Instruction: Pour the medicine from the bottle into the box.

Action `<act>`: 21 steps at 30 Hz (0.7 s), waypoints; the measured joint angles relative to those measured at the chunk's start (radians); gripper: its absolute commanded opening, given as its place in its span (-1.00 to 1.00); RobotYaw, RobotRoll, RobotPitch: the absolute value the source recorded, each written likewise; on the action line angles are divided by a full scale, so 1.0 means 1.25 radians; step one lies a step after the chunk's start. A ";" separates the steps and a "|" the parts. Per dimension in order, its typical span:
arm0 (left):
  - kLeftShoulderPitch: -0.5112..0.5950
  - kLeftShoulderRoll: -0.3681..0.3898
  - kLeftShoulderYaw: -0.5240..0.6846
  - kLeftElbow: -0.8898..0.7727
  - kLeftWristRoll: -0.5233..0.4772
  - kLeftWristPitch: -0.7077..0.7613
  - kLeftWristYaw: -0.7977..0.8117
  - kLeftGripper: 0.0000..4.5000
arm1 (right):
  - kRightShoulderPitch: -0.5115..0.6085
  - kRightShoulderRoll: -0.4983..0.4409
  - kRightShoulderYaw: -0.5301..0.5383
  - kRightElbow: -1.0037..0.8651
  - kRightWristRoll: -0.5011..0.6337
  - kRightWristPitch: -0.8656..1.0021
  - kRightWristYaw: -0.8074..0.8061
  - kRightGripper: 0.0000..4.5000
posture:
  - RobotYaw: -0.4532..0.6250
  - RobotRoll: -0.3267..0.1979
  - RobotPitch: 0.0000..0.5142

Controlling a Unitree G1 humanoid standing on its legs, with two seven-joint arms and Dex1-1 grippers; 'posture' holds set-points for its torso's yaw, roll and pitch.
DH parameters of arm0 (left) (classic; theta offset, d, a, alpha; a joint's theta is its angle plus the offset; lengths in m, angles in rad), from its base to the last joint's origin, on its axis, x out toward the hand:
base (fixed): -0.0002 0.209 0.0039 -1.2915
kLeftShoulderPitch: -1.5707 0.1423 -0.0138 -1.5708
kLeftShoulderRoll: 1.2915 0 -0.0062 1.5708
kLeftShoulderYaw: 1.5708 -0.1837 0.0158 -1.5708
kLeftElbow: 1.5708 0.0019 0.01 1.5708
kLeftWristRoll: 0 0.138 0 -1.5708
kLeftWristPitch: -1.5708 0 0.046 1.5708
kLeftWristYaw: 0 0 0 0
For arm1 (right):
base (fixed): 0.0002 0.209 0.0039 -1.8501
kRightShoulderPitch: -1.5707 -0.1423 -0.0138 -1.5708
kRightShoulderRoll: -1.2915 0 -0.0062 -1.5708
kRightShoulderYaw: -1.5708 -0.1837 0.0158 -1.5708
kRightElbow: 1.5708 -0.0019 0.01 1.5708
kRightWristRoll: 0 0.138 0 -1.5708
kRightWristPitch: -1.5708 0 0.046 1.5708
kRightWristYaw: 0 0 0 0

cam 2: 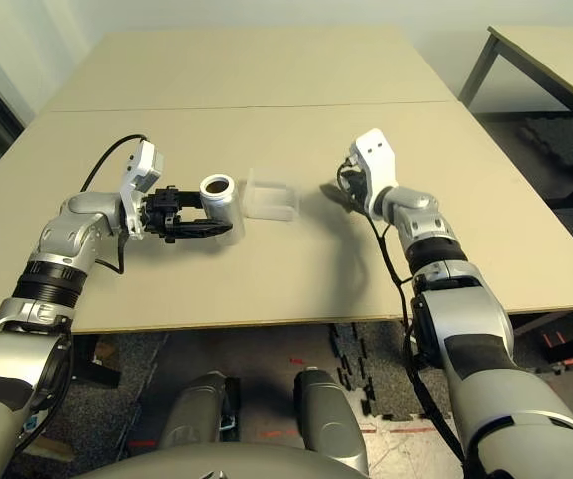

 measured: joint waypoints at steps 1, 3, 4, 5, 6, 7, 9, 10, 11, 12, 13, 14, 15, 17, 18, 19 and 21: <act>0.000 0.000 0.000 0.000 0.000 0.000 0.000 0.18 | 0.000 0.000 -0.008 0.006 0.001 0.000 -0.007 0.15 | -0.31 0.25 -0.77; -0.002 -0.001 -0.001 0.001 0.002 0.000 0.000 0.18 | 0.001 0.002 -0.023 0.014 0.003 0.000 -0.019 0.15 | -0.31 0.25 -0.78; -0.003 -0.001 -0.002 0.002 0.005 -0.002 -0.001 0.18 | 0.001 0.003 -0.032 0.022 0.004 0.000 -0.024 0.15 | -0.31 0.25 -0.78; -0.005 0.000 -0.004 0.004 0.011 -0.007 -0.003 0.18 | 0.001 0.003 -0.038 0.029 0.004 0.000 -0.030 0.15 | -0.31 0.25 -0.78; -0.006 0.000 -0.006 0.005 0.016 -0.011 -0.005 0.18 | 0.002 0.003 -0.039 0.034 0.004 0.000 -0.033 0.15 | -0.31 0.25 -0.78; -0.006 0.001 -0.008 0.007 0.019 -0.015 -0.007 0.18 | 0.003 0.003 -0.040 0.037 0.004 0.000 -0.034 0.15 | -0.31 0.25 -0.77; -0.006 0.001 -0.010 0.012 0.022 -0.017 -0.008 0.18 | 0.003 0.003 -0.040 0.038 0.002 0.000 -0.033 0.48 | -0.31 0.25 -0.77; -0.006 0.000 -0.010 0.017 0.022 -0.018 -0.007 0.18 | 0.003 0.003 -0.040 0.038 0.002 0.000 -0.033 0.61 | -0.31 0.25 -0.76; -0.007 0.000 -0.010 0.022 0.024 -0.020 -0.007 0.18 | 0.003 0.002 -0.040 0.038 0.001 0.000 -0.032 0.74 | -0.31 0.25 -0.76; -0.008 -0.001 -0.010 0.027 0.027 -0.021 -0.005 0.18 | 0.003 0.002 -0.040 0.038 0.001 0.000 -0.031 0.90 | -0.31 0.25 -0.76; -0.013 -0.004 -0.010 0.033 0.035 -0.026 0.006 0.18 | 0.003 0.000 -0.040 0.038 0.001 0.000 -0.026 1.00 | -0.31 0.25 -0.76; -0.020 -0.009 -0.010 0.037 0.043 -0.031 0.017 0.18 | 0.003 -0.001 -0.041 0.038 0.001 0.000 -0.021 1.00 | -0.32 0.25 -0.76; -0.033 -0.014 -0.010 0.041 0.051 -0.041 0.032 0.18 | 0.003 -0.002 -0.041 0.037 0.001 0.000 -0.012 1.00 | -0.32 0.25 -0.76; -0.063 -0.025 -0.013 0.062 0.069 -0.063 0.059 0.18 | 0.003 -0.004 -0.041 0.035 0.000 0.000 0.006 1.00 | -0.33 0.25 -0.76; -0.076 -0.029 -0.016 0.069 0.082 -0.075 0.074 0.18 | 0.003 -0.005 -0.040 0.029 0.000 0.000 0.018 1.00 | -0.33 0.25 -0.76; -0.089 -0.034 -0.019 0.080 0.092 -0.091 0.086 0.18 | 0.003 -0.007 -0.040 0.023 0.000 0.000 0.030 1.00 | -0.33 0.25 -0.76; -0.105 -0.039 -0.027 0.109 0.117 -0.120 0.113 0.18 | 0.003 -0.012 -0.040 0.001 0.001 0.003 0.056 1.00 | -0.34 0.25 -0.76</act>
